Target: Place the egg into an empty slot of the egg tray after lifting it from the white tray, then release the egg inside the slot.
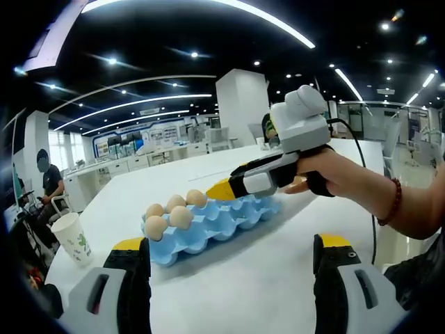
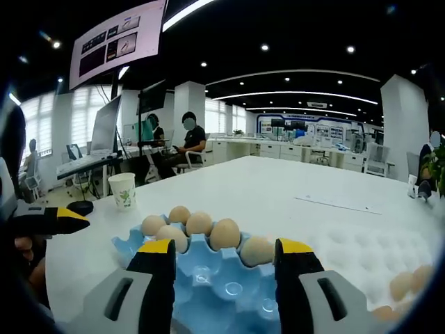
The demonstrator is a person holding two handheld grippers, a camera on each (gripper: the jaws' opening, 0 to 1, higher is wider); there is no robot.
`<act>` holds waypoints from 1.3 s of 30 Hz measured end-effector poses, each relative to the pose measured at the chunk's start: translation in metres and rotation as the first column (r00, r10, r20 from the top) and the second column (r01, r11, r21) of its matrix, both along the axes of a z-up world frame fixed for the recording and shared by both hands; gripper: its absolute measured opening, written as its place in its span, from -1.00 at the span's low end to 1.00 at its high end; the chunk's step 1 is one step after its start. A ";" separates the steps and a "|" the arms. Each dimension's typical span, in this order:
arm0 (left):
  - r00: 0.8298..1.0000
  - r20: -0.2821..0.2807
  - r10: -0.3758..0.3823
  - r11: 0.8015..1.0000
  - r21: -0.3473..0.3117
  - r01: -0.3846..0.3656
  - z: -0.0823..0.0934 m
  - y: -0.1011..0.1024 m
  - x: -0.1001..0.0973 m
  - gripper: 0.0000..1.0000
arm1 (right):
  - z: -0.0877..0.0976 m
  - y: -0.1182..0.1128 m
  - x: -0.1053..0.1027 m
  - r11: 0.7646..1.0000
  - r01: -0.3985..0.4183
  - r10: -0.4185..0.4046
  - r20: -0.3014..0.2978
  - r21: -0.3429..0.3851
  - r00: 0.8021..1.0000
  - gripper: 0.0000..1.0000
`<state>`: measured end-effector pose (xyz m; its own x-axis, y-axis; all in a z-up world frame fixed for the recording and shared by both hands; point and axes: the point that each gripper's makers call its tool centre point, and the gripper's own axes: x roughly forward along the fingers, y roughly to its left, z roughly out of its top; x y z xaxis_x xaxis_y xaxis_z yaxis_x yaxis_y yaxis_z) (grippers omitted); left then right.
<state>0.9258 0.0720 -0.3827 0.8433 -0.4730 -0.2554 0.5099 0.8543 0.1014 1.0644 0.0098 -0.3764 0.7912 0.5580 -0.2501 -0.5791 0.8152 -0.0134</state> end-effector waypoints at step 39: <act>1.000 -0.005 -0.023 1.000 0.009 0.023 -0.003 -0.014 0.001 0.98 | -0.003 -0.133 -0.002 0.966 0.260 -0.260 -0.003 -0.010 0.966 0.18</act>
<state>0.9265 0.0582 -0.3853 0.8310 -0.4895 -0.2642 0.5296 0.8415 0.1068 1.0628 -0.1231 -0.3795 0.9076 0.3311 -0.2579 -0.3477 0.9374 -0.0203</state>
